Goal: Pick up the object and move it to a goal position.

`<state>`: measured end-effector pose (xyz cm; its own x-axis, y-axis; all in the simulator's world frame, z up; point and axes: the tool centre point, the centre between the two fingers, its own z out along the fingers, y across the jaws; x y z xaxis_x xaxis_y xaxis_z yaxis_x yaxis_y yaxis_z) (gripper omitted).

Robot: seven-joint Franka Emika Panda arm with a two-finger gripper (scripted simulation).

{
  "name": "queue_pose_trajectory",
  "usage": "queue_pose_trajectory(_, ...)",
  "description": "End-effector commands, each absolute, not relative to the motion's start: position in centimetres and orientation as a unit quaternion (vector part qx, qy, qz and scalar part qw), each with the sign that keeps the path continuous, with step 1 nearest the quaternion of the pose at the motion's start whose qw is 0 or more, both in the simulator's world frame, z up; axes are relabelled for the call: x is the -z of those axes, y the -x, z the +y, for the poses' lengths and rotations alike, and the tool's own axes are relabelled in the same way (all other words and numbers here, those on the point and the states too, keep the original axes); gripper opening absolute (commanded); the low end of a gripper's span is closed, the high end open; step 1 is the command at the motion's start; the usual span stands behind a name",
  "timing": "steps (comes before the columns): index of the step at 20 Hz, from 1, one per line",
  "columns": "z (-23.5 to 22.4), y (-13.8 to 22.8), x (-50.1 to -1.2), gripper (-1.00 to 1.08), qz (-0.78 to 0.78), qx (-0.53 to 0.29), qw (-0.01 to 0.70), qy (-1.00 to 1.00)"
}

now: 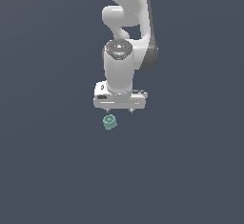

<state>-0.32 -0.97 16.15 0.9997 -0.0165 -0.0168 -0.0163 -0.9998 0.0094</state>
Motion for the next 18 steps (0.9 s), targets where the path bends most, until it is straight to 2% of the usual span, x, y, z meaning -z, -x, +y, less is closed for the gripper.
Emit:
queue_pose_trajectory(1, -1.0, 0.3, -16.2, 1.0, -0.008, 0.008, 0.005, -1.0)
queue_pose_trajectory(18, -2.3, 0.8, -16.7, 1.0, 0.012, 0.012, 0.016, -1.0)
